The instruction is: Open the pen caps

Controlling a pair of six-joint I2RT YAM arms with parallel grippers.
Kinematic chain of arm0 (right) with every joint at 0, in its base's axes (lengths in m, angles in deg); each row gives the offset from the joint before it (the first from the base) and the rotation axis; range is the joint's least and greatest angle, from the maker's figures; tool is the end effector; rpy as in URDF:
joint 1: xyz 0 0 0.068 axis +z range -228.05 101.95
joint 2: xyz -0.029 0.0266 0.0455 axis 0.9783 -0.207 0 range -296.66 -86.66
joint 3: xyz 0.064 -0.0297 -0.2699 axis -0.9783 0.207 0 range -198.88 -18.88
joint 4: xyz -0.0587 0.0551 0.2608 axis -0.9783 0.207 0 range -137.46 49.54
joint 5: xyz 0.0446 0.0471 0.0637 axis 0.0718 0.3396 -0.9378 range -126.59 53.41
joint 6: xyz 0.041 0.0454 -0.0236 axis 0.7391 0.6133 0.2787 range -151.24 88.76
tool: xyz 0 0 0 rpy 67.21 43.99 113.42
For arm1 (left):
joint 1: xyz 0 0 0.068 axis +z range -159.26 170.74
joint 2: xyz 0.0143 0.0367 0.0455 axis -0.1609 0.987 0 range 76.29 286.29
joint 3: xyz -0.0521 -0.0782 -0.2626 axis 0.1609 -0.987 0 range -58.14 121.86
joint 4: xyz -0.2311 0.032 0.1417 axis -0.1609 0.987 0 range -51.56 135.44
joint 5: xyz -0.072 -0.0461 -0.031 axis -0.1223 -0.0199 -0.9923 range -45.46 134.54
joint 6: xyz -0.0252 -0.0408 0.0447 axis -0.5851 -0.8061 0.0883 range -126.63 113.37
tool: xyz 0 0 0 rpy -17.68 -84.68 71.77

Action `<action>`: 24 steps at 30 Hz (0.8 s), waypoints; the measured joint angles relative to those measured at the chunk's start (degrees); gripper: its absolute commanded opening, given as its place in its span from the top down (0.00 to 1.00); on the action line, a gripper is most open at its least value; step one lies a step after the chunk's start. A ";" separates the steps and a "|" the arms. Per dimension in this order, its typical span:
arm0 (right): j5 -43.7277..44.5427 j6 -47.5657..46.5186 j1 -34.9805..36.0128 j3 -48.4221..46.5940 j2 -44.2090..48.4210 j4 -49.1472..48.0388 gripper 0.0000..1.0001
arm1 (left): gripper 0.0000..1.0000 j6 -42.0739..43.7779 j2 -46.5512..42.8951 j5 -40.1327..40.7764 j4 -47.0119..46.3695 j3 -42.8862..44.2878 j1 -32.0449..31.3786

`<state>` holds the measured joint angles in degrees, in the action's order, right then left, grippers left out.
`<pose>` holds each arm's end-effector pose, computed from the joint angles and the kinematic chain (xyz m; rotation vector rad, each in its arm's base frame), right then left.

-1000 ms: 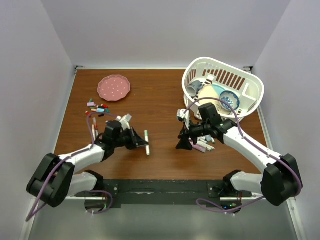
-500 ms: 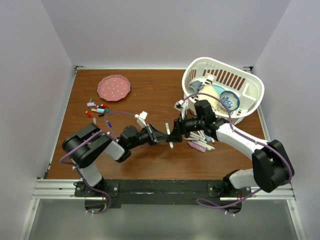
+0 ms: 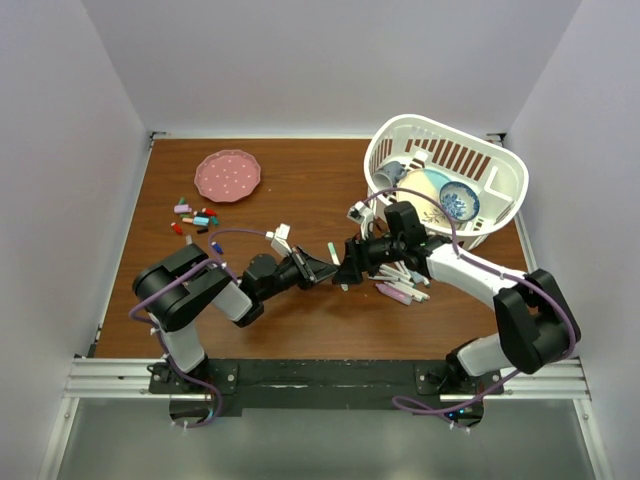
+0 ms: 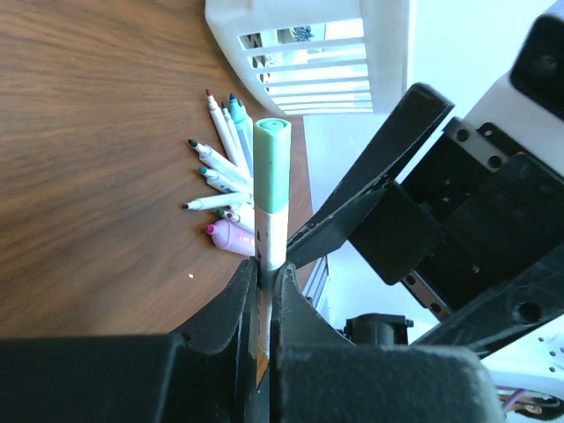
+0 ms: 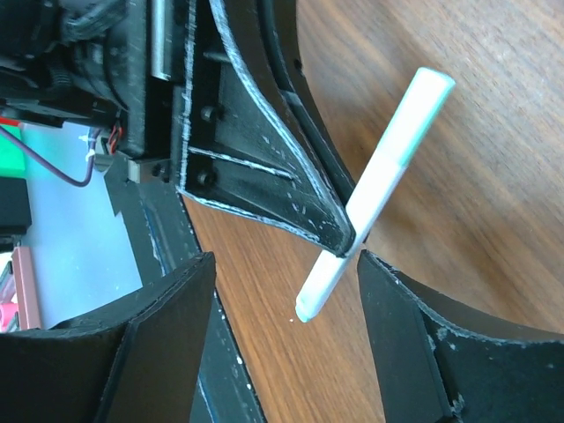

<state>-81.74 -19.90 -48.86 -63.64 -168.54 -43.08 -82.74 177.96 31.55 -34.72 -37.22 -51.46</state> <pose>0.2491 0.1812 0.2007 -0.7860 2.2157 1.2618 0.2132 -0.2091 0.1176 -0.3968 1.9931 -1.6384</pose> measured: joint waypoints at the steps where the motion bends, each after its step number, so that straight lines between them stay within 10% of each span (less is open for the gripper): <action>1: 0.00 0.00 0.00 0.00 -0.37 0.02 0.33 | 1.00 0.02 0.00 0.37 -0.02 -0.04 0.00; 10: 0.00 0.04 0.02 0.00 -2.49 0.26 0.41 | 1.00 0.04 -0.74 1.75 -0.07 -0.04 0.00; 17: 0.66 -0.35 0.04 0.00 -3.23 0.81 0.98 | 1.00 -0.92 -0.72 1.49 -0.42 -0.04 -0.13; 24: 1.70 -0.66 -0.50 -0.11 -3.23 2.86 1.00 | 0.52 -0.70 -0.74 1.46 -1.38 -0.87 -0.31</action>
<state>-80.03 -20.56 -49.37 -63.75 -171.78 -40.21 -83.44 177.22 33.01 -36.10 -38.09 -51.76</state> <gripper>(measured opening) 0.074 0.252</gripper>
